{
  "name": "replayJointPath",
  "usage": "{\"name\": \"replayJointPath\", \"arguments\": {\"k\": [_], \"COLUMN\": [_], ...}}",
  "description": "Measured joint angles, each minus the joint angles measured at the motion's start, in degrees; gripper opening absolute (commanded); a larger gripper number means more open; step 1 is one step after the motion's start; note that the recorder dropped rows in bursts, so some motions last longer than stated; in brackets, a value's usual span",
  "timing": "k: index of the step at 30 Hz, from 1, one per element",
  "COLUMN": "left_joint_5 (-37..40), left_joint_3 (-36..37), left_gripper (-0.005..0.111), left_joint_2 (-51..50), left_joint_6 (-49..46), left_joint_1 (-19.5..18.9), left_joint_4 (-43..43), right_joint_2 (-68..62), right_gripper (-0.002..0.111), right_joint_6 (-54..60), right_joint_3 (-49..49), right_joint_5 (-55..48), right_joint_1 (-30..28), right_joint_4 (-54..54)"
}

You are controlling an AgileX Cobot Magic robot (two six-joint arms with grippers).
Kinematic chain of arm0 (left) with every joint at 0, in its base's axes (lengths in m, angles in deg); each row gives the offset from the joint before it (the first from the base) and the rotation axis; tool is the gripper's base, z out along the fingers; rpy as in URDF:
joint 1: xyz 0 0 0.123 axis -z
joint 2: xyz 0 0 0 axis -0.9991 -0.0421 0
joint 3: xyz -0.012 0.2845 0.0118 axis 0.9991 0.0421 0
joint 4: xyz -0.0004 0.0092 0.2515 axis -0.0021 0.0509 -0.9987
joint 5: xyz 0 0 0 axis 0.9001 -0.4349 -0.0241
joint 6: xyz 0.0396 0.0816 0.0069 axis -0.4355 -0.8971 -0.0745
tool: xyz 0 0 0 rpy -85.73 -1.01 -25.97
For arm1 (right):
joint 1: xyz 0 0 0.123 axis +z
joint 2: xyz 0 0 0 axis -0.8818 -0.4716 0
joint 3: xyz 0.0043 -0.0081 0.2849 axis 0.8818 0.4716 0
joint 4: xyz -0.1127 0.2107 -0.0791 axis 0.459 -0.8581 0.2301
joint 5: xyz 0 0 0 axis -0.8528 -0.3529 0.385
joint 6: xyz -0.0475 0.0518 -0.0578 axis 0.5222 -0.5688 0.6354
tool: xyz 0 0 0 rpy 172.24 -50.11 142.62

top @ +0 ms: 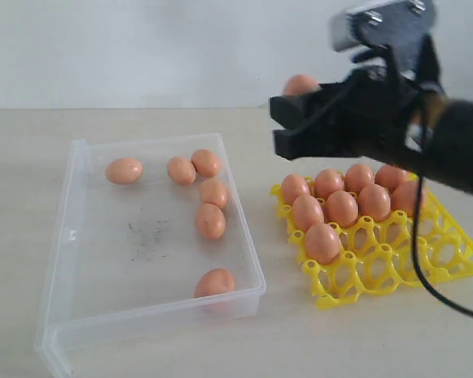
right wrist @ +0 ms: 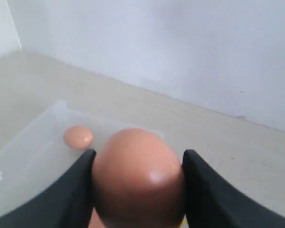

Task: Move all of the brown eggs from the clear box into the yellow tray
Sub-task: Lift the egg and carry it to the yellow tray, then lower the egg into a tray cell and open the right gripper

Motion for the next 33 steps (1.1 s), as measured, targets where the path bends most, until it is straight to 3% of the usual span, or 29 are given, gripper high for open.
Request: {"name": "replayJointPath", "arguments": {"k": [2,6,9,16,33], "left_joint_5": [0.00,0.00,0.00,0.00,0.00], "left_joint_3": [0.00,0.00,0.00,0.00,0.00], "left_gripper": [0.004,0.004,0.004,0.004,0.004], "left_joint_2": [0.00,0.00,0.00,0.00,0.00], "left_joint_6": [0.00,0.00,0.00,0.00,0.00], "left_joint_1": [0.00,0.00,0.00,0.00,0.00], "left_joint_4": [0.00,0.00,0.00,0.00,0.00], "right_joint_2": [0.85,1.09,1.19,0.60,-21.44], "right_gripper": [0.000,0.000,0.000,0.000,0.000], "right_joint_6": [-3.68,-6.12,-8.33,-4.69,-4.31], "right_joint_3": [11.07,21.78,22.32,22.44,17.99], "right_joint_5": [14.93,21.93,18.70,11.77,21.93], "right_joint_1": [-4.51,-9.39,-9.52,-9.52,-9.62], "right_joint_4": [-0.26,0.66,4.49,-3.59,-5.85]}}
